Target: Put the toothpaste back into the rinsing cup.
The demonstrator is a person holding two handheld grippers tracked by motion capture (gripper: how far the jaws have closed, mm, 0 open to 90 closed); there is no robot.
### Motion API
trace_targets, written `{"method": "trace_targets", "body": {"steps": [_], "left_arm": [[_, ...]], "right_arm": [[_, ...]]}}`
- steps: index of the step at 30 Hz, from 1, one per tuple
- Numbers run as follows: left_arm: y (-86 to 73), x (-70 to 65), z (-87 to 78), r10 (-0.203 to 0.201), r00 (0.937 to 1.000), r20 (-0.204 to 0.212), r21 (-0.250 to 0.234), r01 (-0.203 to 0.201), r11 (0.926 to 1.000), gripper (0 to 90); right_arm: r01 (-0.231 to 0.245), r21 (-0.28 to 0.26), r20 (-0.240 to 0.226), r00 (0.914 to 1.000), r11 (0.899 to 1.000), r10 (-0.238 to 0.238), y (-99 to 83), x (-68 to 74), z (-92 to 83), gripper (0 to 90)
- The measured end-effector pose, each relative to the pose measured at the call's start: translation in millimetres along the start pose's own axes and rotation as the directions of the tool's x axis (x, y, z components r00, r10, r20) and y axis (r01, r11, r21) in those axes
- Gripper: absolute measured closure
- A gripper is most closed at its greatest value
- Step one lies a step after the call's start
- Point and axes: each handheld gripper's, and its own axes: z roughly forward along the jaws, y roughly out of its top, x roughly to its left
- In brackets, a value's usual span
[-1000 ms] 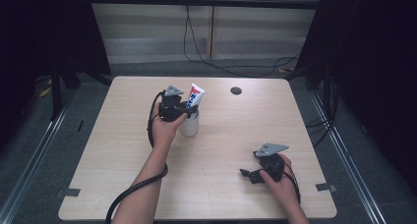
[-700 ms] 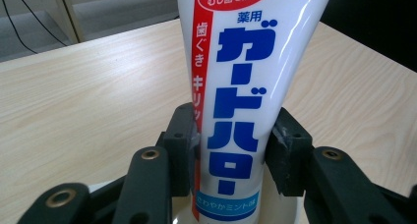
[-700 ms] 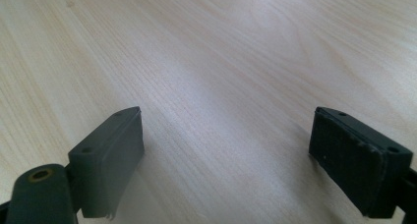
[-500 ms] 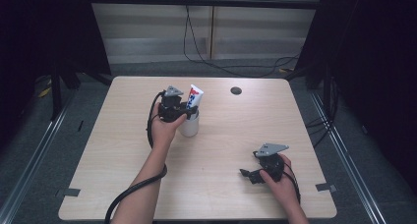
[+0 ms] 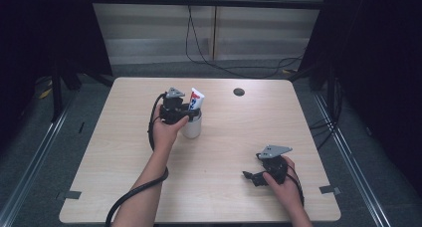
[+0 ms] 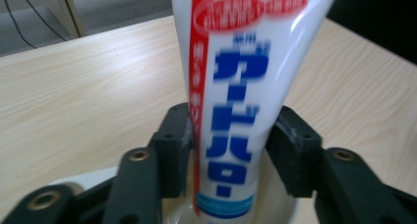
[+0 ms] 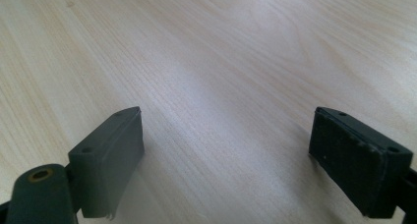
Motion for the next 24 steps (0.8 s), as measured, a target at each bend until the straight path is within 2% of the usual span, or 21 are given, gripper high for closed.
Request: {"method": "trace_targets", "body": {"steps": [2,5,8,11,12,14,17,20,24], "left_arm": [[-1.6,0.0,1.7,0.020,0.9997,-0.015,0.027,-0.019,0.9994,49.2],[-4.7,0.7,3.1,0.004,0.9999,-0.012,0.015,-0.003,0.9999,48.7],[-4.2,-0.9,2.4,0.016,0.9998,-0.013,0.002,-0.016,0.9999,47.6],[0.6,-1.9,-1.7,0.013,0.9999,0.003,-0.045,-0.013,0.9989,44.6],[4.2,-2.7,-5.3,0.020,0.9998,0.008,-0.076,-0.019,0.9969,45.9],[12.1,-4.4,-10.7,0.033,0.9994,0.004,-0.089,-0.032,0.9955,48.4],[16.6,-5.7,-13.4,0.059,0.9983,-0.001,-0.078,-0.059,0.9952,45.8],[15.0,-5.3,-14.7,0.050,0.9988,0.001,-0.078,-0.050,0.9957,44.9],[13.2,-3.5,-15.1,0.043,0.9991,-0.001,-0.074,-0.043,0.9963,37.6]], "right_arm": [[0.000,0.001,-0.001,1.0000,1.000,0.000,0.0,0.0,-0.1,12.7],[0.000,0.000,0.000,1.0000,1.000,0.000,0.0,0.0,0.0,12.7],[0.000,0.000,0.000,1.0000,1.000,0.000,0.0,0.0,0.0,12.7],[0.000,0.000,0.000,1.0000,1.000,0.000,0.0,0.0,0.0,12.7],[-0.001,0.000,0.000,1.0000,1.000,0.001,0.0,0.0,0.0,12.7],[0.000,0.000,0.000,1.0000,1.000,0.000,0.0,0.0,0.0,12.7],[0.000,0.000,0.000,1.0000,1.000,0.000,0.0,0.0,0.0,12.7],[0.000,0.000,0.000,1.0000,1.000,0.000,0.0,0.1,0.0,12.7],[0.000,0.000,0.000,1.0000,1.000,0.000,0.0,0.1,0.0,12.7]]}}
